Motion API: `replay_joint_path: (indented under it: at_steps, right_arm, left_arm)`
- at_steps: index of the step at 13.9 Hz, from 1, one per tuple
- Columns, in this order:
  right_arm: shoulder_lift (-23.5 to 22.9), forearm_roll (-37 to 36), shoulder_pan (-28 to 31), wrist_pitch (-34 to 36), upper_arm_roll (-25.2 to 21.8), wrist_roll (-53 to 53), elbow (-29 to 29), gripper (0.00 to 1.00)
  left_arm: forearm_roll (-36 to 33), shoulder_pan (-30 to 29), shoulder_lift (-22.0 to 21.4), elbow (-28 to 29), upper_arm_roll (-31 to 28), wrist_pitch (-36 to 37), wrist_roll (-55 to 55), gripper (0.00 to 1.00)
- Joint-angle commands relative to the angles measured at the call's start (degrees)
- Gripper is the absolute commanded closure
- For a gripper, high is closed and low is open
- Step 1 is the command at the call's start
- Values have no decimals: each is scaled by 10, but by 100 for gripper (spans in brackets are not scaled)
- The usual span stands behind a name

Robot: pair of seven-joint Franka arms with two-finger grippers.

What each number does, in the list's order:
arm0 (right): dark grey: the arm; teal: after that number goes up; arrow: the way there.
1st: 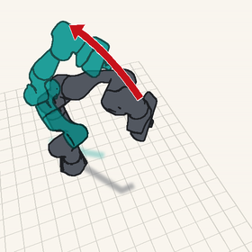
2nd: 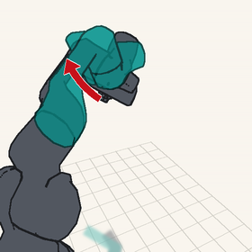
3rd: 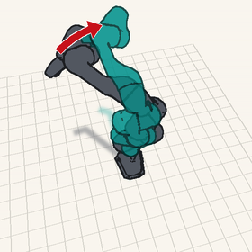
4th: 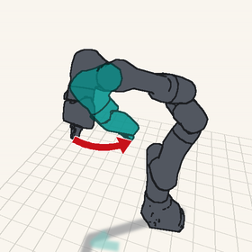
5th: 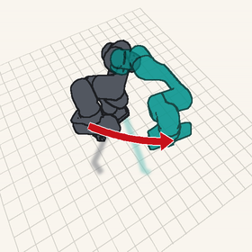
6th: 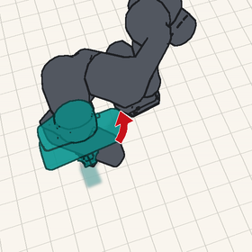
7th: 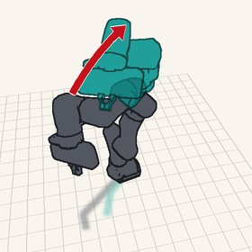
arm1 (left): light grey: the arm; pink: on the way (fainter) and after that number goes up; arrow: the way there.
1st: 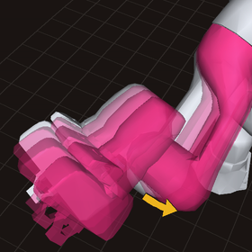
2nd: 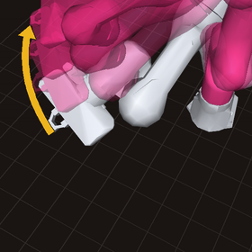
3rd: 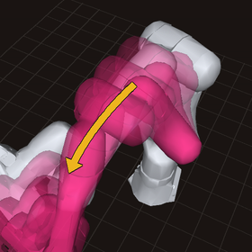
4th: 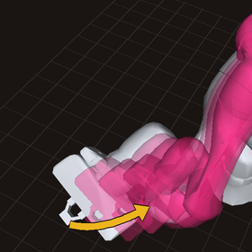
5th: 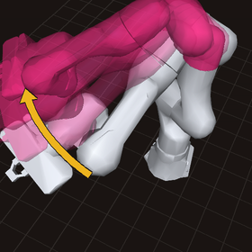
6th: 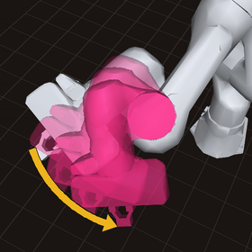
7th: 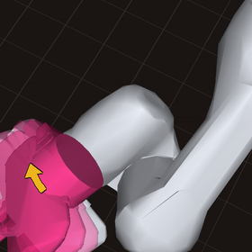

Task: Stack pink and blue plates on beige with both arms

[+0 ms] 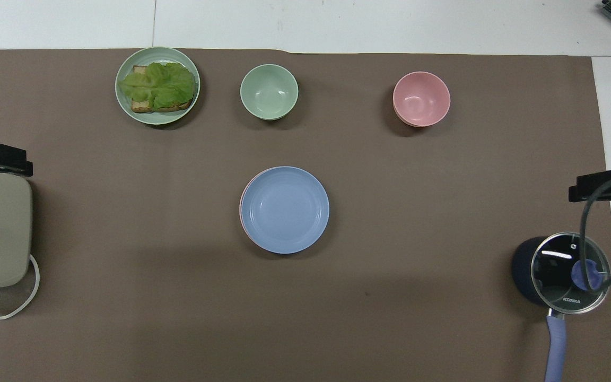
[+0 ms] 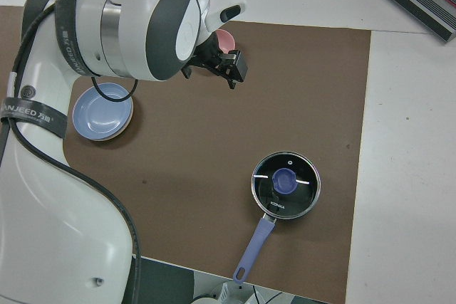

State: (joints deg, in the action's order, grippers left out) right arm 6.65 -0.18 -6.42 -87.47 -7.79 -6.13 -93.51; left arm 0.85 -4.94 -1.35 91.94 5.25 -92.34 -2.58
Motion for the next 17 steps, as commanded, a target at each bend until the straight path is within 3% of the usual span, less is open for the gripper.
replay_joint_path:
  at_steps: [1,7,17]
  right_arm:
    - [0,-3,4,17,3,14,2,0]
    - [0,-10,3,22,5,62,3,0]
    - [-1,-30,3,22,5,56,5,0]
  left_arm:
    - [-8,-2,-1,-3,2,8,-6,0]
    - [-8,-2,-1,-3,2,8,-6,0]
    - [-8,-2,-1,-3,2,8,-6,0]
